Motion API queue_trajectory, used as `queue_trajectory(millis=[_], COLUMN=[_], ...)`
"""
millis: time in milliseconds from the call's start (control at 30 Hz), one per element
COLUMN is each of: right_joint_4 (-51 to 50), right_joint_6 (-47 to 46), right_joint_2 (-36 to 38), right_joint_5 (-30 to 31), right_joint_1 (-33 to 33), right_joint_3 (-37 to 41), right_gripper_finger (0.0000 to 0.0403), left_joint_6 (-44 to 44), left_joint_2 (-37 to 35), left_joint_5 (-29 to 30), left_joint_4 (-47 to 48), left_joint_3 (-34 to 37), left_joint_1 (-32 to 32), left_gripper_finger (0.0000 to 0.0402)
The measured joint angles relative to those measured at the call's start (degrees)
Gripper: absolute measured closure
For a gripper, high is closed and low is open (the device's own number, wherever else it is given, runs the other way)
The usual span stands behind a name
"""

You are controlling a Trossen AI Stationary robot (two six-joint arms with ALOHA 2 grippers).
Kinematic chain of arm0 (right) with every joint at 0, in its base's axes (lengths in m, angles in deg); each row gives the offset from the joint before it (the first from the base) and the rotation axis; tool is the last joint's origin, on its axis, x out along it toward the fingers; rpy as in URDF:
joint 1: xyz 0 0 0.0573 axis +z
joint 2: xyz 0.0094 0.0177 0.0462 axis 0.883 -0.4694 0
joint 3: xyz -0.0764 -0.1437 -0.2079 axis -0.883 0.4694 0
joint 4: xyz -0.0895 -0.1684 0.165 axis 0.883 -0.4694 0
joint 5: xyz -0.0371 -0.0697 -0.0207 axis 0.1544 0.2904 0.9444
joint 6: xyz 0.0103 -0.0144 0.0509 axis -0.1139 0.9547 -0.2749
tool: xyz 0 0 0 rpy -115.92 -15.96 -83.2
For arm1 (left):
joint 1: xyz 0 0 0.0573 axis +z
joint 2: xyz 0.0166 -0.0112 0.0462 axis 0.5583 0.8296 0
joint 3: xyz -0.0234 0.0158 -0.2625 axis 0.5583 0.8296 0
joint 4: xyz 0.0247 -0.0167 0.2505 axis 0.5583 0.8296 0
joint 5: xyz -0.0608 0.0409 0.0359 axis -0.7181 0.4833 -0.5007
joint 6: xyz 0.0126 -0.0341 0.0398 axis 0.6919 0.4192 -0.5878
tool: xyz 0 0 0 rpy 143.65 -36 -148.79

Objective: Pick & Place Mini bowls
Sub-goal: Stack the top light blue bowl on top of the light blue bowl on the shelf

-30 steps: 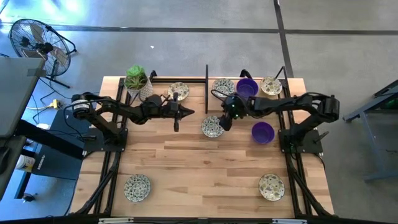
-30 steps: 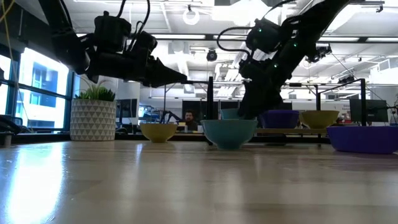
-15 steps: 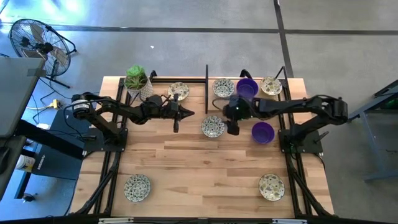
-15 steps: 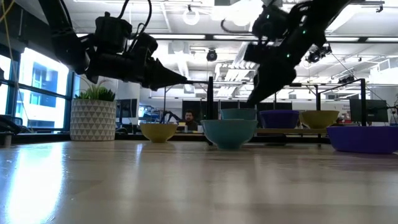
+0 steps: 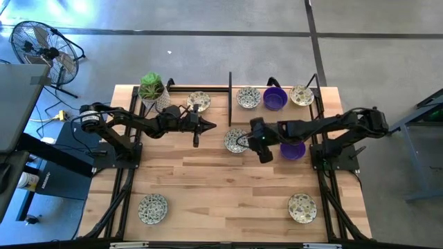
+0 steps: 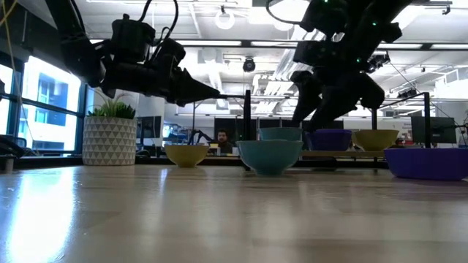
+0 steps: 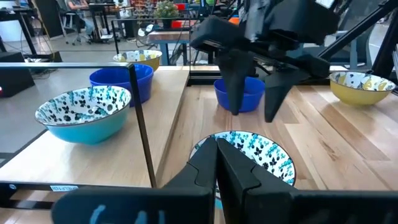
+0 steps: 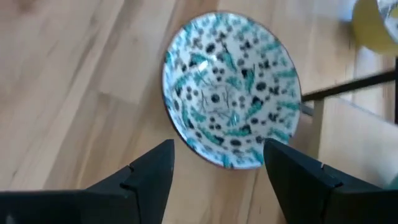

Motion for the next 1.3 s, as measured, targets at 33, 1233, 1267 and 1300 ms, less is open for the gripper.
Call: queue_trajectory(millis=[33, 1233, 1267, 1300], right_joint_4=[0.41, 8.97, 8.96, 8.99], right_joint_6=[0.23, 10.22, 9.87, 9.26], right_joint_2=[-0.23, -10.8, -10.6, -10.35], right_joint_5=[-0.02, -4.08, -4.06, -4.1], right_joint_1=[0.32, 1.44, 1.44, 1.46], right_joint_3=[0.0, 0.02, 0.02, 0.02], right_gripper_finger=[0.0169, 0.0395, 0.0392, 0.0389], left_joint_6=[0.0, 0.08, 0.09, 0.09], left_joint_2=[0.0, 0.0, 0.0, 0.0], left_joint_5=[0.01, 0.01, 0.0, 0.0], left_joint_4=[-0.02, 0.47, 0.49, 0.48], left_joint_3=[0.0, 0.02, 0.02, 0.02], left_joint_1=[0.0, -0.01, -0.01, 0.0], left_gripper_finger=[0.0402, 0.0401, 0.0401, 0.0401])
